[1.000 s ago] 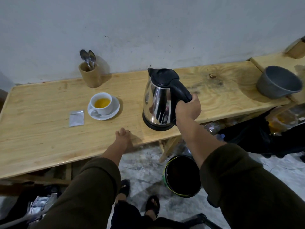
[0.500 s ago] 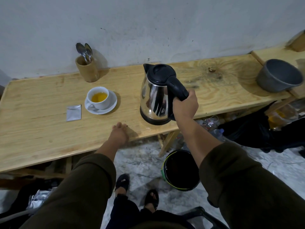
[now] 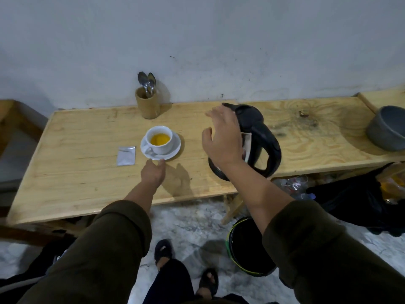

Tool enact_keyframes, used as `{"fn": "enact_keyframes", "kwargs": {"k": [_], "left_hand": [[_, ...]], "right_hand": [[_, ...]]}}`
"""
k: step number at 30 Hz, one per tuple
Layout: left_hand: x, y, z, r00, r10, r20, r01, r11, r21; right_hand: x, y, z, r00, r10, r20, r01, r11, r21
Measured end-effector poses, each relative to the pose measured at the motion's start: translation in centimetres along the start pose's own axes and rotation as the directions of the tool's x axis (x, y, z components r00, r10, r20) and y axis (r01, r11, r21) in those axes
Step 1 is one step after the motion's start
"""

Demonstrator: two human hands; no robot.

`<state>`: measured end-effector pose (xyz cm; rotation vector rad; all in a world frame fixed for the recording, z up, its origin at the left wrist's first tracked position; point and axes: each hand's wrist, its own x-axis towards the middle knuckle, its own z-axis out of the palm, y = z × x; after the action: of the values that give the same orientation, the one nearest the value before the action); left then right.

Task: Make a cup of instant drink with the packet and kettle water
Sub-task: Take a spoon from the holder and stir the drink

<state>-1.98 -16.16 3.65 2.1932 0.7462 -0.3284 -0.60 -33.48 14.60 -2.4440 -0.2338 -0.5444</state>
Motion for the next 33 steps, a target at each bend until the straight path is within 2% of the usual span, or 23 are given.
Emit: {"fn": "enact_keyframes", "kwargs": {"k": [3,7,16,23,27,33], "left_hand": [[1.2,0.0,-2.0,0.996,0.02,-0.092,-0.027,0.997,-0.066],[3.9,0.1,-4.2,0.998,0.025,-0.05,-0.028,0.997,-0.068],[8.3,0.0,-6.4,0.981,0.03,0.194,-0.031,1.0,0.001],[9.3,-0.3,-6.6,0.965,0.057,0.254,-0.076,0.995,0.069],[9.7,-0.3,-6.9,0.965,0.011,0.261,-0.008,1.0,-0.013],[9.9,-1.0,-6.5,0.967,-0.069,0.247,0.117,0.976,-0.185]], "right_hand": [[1.4,-2.1,3.3,0.975,0.011,0.222,-0.029,0.997,0.077],[3.7,-4.2,7.8,0.917,0.076,0.392,-0.108,0.992,0.059],[9.7,-7.5,15.0,0.87,0.248,0.427,-0.309,0.948,0.078],[14.7,-7.6,18.0,0.813,0.381,0.44,-0.451,0.89,0.062],[17.4,-7.0,19.4,0.759,0.447,0.473,-0.531,0.846,0.054],[21.2,-5.9,21.2,0.744,0.463,0.482,-0.543,0.839,0.033]]}}
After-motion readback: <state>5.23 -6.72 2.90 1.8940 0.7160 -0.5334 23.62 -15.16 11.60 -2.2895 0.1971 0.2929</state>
